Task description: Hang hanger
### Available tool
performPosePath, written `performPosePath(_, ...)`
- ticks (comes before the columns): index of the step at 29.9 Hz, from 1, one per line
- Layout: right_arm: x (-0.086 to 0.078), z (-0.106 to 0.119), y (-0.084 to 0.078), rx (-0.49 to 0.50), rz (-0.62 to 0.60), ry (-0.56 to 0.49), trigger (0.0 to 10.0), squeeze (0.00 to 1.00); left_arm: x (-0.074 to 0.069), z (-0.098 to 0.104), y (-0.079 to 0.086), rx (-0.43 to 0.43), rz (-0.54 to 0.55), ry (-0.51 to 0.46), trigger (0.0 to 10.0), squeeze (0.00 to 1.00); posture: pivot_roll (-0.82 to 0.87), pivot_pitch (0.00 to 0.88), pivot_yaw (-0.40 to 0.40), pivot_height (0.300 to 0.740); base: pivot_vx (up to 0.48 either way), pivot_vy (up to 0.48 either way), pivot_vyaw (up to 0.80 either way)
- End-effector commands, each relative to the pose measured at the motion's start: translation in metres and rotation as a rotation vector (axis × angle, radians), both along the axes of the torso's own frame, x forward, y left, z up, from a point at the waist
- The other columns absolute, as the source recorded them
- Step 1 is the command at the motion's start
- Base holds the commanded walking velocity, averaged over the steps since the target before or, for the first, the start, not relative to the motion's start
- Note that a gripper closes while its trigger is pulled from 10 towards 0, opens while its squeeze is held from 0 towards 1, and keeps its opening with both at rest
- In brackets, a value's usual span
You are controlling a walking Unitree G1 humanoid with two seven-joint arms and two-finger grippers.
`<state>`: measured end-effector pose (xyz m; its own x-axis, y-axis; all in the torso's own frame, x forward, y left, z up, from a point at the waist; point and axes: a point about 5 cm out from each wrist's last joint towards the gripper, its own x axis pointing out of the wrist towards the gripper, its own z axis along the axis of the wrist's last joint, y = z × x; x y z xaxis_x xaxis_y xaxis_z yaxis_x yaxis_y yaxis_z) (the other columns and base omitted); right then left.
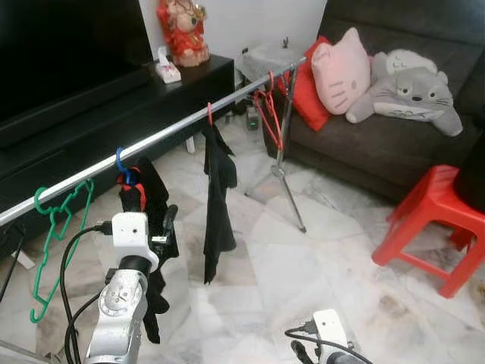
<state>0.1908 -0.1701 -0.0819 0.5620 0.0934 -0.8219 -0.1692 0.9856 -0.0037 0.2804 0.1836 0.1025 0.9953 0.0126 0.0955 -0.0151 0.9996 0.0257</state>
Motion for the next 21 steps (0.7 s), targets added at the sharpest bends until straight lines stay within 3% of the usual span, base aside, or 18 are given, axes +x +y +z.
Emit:
performPosePath(1,0.0016,0.0008,0.0014,0.011,-0.012,-0.009,10.0,0.0,0.0003,0.002,-0.003,0.006,-0.014,-0.001,10.0,0.0,-0.11,0.0,0.042,0.74,0.0,0.0,0.0)
performPosePath(5,0.0017,0.0009,0.0013,0.013,-0.015,-0.011,10.0,0.0,0.0013,0.0017,-0.0043,-0.009,-0.017,0.006,10.0,0.0,-0.11,0.0,0.042,0.74,0.0,0.0,0.0)
performPosePath(21,0.0019,0.0011,0.0017,0.018,-0.015,-0.015,10.0,0.0,0.0018,0.0027,-0.0033,0.002,-0.02,0.009,10.0,0.0,-0.1,0.0,0.041,0.74,0.0,0.399,0.0)
